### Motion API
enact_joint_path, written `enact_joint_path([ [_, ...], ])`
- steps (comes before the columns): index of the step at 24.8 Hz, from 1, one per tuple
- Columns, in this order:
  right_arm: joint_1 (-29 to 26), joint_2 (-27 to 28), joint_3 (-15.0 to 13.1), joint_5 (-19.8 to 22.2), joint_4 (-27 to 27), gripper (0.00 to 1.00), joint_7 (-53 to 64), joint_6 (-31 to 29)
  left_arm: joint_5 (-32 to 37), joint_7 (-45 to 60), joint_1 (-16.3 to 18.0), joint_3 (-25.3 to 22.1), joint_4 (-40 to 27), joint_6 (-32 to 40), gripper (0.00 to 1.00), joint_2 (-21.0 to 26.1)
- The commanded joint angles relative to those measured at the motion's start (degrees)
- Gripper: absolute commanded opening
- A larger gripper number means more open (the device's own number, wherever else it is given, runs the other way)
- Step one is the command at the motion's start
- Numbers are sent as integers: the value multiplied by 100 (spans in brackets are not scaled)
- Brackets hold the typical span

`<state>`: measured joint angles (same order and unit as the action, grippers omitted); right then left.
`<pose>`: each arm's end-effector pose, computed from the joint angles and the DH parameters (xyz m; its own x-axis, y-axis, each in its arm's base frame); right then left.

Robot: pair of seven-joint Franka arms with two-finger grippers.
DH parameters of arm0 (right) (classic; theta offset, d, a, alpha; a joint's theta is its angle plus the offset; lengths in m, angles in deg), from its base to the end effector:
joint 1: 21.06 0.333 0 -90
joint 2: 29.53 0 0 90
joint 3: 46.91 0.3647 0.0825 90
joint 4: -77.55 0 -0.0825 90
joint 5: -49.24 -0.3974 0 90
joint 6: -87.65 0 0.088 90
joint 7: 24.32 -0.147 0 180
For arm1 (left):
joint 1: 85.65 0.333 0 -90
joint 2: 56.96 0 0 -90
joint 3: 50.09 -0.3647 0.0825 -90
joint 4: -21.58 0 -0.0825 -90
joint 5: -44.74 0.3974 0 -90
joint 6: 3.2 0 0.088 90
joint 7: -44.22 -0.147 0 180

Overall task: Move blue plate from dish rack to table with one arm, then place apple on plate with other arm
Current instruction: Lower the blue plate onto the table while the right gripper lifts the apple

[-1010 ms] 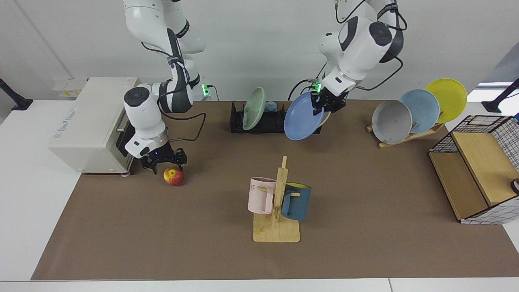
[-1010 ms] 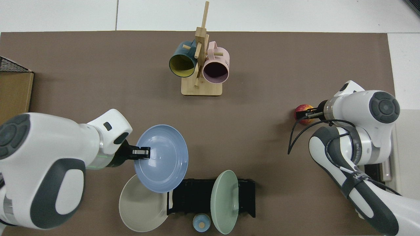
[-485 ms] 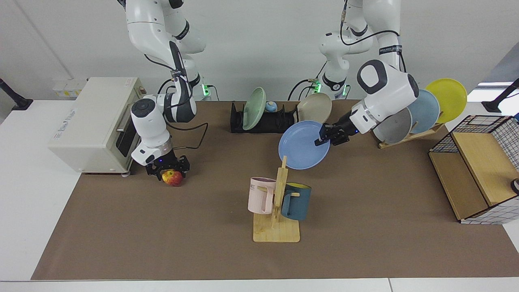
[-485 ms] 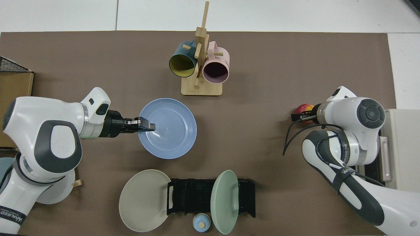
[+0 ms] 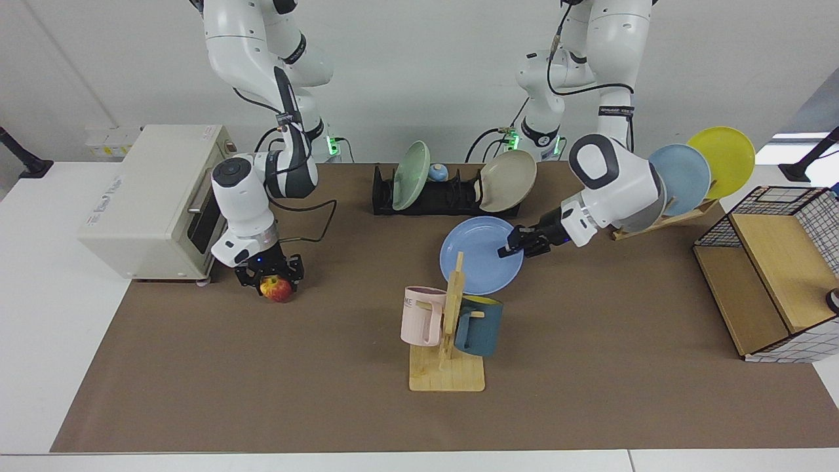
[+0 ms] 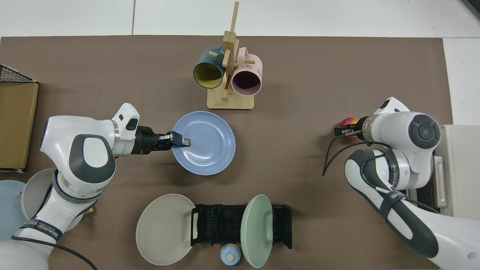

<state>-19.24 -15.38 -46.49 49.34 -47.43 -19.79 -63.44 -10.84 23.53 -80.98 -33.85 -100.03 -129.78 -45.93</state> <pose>0.6077 0.0237 0.2944 0.9713 0.1180 0.2066 0.1173 -0.9930 0.0157 0.5683 -0.1683 0.3395 0.9956 0.0632 -0.0693 0.0937 -0.6972 0.7107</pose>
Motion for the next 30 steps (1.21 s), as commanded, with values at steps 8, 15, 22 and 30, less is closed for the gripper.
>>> enact_joint_path([
  [8, 82, -412, 46, -80, 631, 0, -277, 1010, -190, -787, -247, 757, -56, -1307, 0, 391],
  [15, 152, -746, 55, -71, 878, 0, -628, 1661, -138, -752, -247, 758, -39, -1308, 36, 391],
  [22, 706, -914, 46, -62, 878, 0, -1463, 1952, 20, -726, -247, 749, -13, -1299, 76, 365],
  [30, 1180, -923, 81, -150, 887, 0, -1982, 1961, 801, -33, -256, 670, -13, -940, 81, 67],
])
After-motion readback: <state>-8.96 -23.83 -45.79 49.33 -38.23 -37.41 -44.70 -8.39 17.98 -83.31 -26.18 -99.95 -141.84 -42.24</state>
